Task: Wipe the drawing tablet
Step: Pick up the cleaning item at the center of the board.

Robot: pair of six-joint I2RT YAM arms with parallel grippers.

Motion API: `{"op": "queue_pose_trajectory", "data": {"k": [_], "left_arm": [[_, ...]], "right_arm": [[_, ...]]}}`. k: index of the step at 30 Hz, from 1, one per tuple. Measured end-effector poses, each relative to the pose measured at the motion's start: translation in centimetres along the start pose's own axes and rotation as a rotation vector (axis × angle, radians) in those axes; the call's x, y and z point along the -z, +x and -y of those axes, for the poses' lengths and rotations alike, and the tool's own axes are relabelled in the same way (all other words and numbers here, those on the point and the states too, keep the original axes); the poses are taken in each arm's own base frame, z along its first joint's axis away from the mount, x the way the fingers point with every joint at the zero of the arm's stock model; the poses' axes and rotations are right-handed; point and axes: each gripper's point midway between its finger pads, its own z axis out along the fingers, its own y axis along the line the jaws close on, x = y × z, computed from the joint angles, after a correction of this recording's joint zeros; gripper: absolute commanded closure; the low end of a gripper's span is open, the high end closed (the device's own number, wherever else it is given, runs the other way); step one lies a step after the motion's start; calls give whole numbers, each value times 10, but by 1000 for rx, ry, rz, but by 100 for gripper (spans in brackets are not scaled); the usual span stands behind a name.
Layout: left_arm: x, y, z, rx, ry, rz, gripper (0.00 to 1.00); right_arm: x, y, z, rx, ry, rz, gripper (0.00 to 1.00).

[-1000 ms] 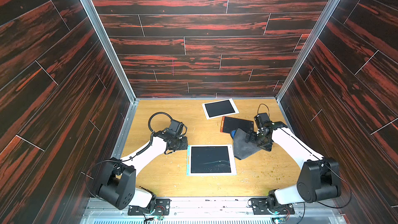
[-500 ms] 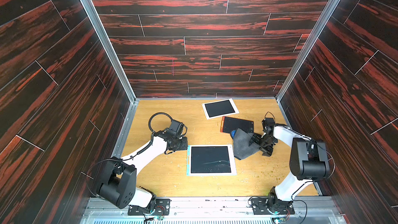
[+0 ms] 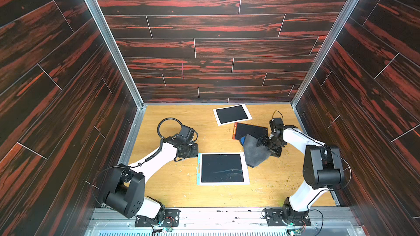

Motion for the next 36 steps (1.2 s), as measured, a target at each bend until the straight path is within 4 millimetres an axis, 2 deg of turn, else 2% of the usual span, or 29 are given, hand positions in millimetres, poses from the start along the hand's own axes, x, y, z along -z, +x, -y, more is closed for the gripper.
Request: {"op": "queue_pose_trajectory", "data": {"k": [9, 11, 16, 20, 22, 23, 26, 30, 34, 36], "left_arm": [[2, -3, 1, 5, 7, 0, 57], [3, -3, 1, 5, 11, -2, 57], [3, -2, 2, 5, 16, -3, 57], [3, -2, 2, 5, 16, -3, 57], [3, -3, 1, 7, 15, -2, 57], [3, -3, 1, 7, 15, -1, 57], [1, -2, 0, 10, 14, -3, 57], [-1, 3, -3, 19, 8, -13, 57], [-2, 4, -4, 21, 6, -17, 57], [-2, 4, -4, 22, 6, -16, 57]], "right_arm": [[21, -13, -6, 30, 120, 88, 3], [15, -14, -8, 37, 129, 76, 3], [-30, -6, -1, 58, 212, -17, 3], [-33, -9, -3, 66, 226, -18, 7], [-34, -9, -4, 74, 224, -18, 14], [-34, -9, -4, 79, 224, -18, 21], [-35, -8, -3, 93, 225, -21, 61], [-32, -5, 7, 94, 247, -15, 100], [-26, -6, 18, 57, 228, -4, 100], [-15, -7, 36, 23, 267, 11, 100]]}}
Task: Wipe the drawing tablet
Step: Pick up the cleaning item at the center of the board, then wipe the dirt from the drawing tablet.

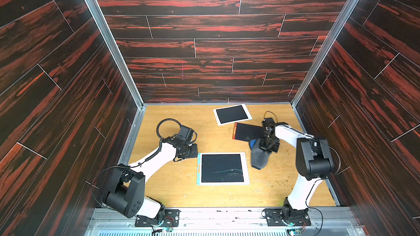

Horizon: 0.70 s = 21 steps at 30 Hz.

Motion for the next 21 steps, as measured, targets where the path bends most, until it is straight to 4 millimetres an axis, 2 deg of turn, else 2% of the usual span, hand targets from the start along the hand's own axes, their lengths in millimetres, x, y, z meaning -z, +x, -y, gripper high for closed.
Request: {"op": "queue_pose_trajectory", "data": {"k": [1, 3, 5, 6, 8, 10, 12, 16, 21], "left_arm": [[0, 0, 0, 1, 0, 0, 57], [0, 0, 0, 1, 4, -2, 57], [0, 1, 1, 2, 6, -2, 57], [0, 1, 0, 2, 7, -2, 57], [-2, 4, -2, 6, 4, -7, 57], [-4, 7, -4, 7, -1, -15, 57], [-6, 11, -6, 8, -6, -23, 57], [-11, 22, -13, 11, -20, -41, 57], [-19, 32, -20, 21, -30, -54, 57]], "right_arm": [[7, -2, 11, -15, 32, 20, 100], [34, -14, 33, -43, 100, 110, 100], [79, -28, 39, -28, 152, 257, 100], [100, -31, 34, -9, 162, 322, 100], [144, -32, 9, 59, 171, 456, 100], [165, -20, -18, 134, 185, 525, 100], [164, 0, -41, 221, 223, 541, 100], [139, 52, -82, 415, 287, 502, 100], [124, 100, -116, 541, 261, 473, 100]]}}
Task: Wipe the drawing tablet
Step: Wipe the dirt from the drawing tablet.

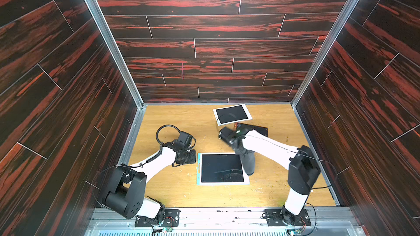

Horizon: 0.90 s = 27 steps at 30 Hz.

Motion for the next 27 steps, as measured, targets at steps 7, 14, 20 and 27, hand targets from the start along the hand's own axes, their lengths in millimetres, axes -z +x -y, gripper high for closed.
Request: {"op": "queue_pose_trajectory", "data": {"k": [7, 14, 20, 27], "left_arm": [[-8, 4, -3, 16, 9, 16, 57], [-8, 11, -6, 30, 19, 34, 56], [-4, 13, -16, 71, 22, 62, 56], [-5, 20, -21, 86, 17, 62, 56]], "right_arm": [[26, 12, -78, 78, -99, 25, 100], [34, 31, -162, 147, -212, -5, 100], [52, 44, -203, 199, -297, -34, 100], [52, 73, -229, 206, -426, -128, 100]]}}
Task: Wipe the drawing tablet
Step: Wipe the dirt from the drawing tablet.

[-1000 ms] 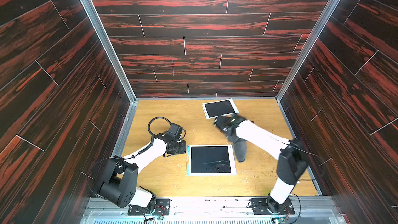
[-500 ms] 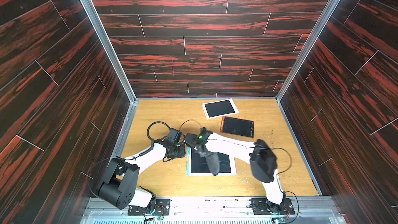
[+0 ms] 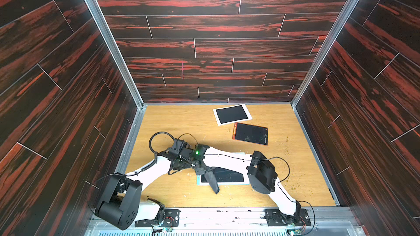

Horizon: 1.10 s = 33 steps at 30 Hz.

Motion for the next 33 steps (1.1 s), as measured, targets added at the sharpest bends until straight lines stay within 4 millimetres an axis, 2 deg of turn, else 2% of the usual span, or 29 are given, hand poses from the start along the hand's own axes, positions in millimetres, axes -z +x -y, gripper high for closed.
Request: {"op": "queue_pose_trajectory", "data": {"k": [3, 13, 17, 22, 27, 33], "left_arm": [[0, 4, 5, -18, 8, -6, 56], [1, 8, 11, -46, 10, -14, 56], [0, 9, 29, -107, 6, -25, 58], [-12, 19, 43, -183, -33, -56, 59], [-24, 32, 34, -227, -125, -94, 64], [-25, 26, 35, -247, -159, -68, 70]], "right_arm": [[-14, 12, -6, -29, -91, -5, 100], [-15, 16, 2, -231, -451, -10, 100], [-15, 17, 5, -288, -565, 2, 100], [-16, 18, 3, -316, -629, 0, 100], [-16, 16, 2, -325, -659, 2, 100], [-16, 17, 4, -328, -679, 1, 100]]}}
